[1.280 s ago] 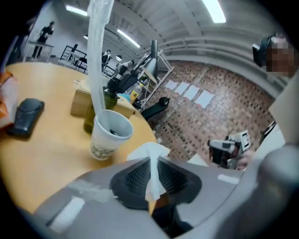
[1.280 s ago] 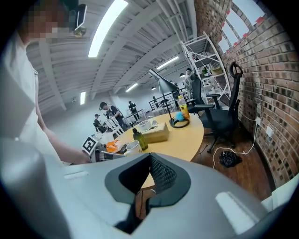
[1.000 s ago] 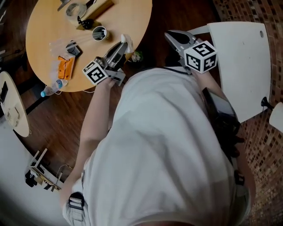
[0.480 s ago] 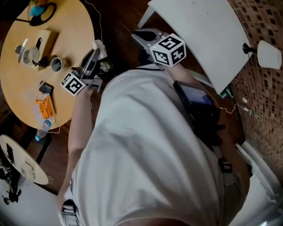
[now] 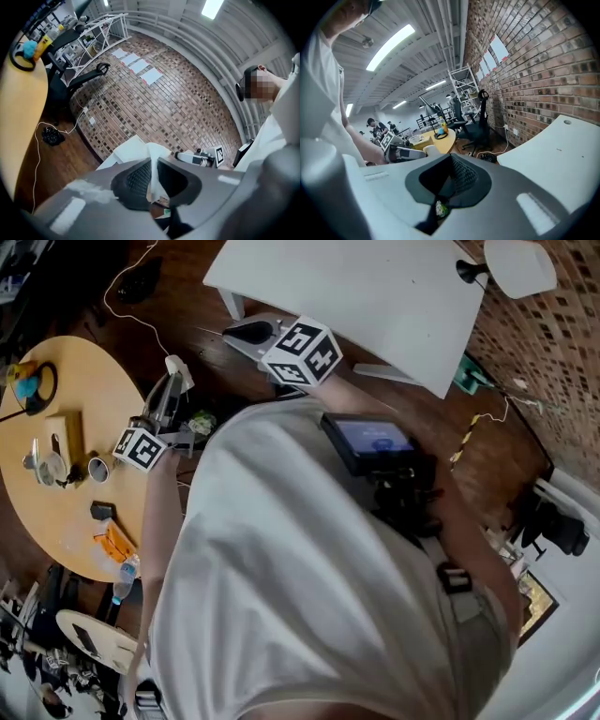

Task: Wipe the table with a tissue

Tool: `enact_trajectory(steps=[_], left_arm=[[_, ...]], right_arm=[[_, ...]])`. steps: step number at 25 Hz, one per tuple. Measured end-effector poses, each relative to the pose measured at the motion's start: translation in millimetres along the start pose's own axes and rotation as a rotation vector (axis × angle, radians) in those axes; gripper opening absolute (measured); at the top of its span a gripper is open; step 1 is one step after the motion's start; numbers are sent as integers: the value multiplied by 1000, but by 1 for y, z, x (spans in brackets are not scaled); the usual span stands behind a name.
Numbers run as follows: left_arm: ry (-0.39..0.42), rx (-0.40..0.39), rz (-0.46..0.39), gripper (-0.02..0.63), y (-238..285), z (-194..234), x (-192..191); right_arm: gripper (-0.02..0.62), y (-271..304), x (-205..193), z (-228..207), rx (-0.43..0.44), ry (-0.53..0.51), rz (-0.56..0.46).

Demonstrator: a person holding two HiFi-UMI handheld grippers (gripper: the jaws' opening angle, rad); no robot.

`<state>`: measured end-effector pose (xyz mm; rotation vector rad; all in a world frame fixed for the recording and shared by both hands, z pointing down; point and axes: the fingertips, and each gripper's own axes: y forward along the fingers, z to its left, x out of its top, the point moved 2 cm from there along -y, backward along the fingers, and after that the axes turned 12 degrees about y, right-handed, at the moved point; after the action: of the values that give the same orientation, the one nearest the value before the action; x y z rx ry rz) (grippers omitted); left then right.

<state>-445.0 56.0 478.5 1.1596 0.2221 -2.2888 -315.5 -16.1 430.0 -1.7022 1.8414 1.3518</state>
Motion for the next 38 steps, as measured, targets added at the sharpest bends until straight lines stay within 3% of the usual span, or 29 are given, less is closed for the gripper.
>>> enact_trajectory(steps=[8,18,25,28,30,38], left_arm=[[63,-45,102,41,111,-33,-3],[162,-70,220,40,215,-39,1],[238,-39,285,41,258,-38,3],[303,-34,351,41,280,-33,2],[348,-28,393,41,296,-30,3],[403,-100,501,41,348,-10,8]], right_arm=[[8,-71,18,-77,-48,46,-63],[8,-129,28,-167,-137,128,-147],[8,-148,34,-201,-140,161,-169],[8,-159,39,-218,-156,178,-185],[8,-169,40,-230,-180,195,-195],[8,-187,39,-254,-308,299,-261]])
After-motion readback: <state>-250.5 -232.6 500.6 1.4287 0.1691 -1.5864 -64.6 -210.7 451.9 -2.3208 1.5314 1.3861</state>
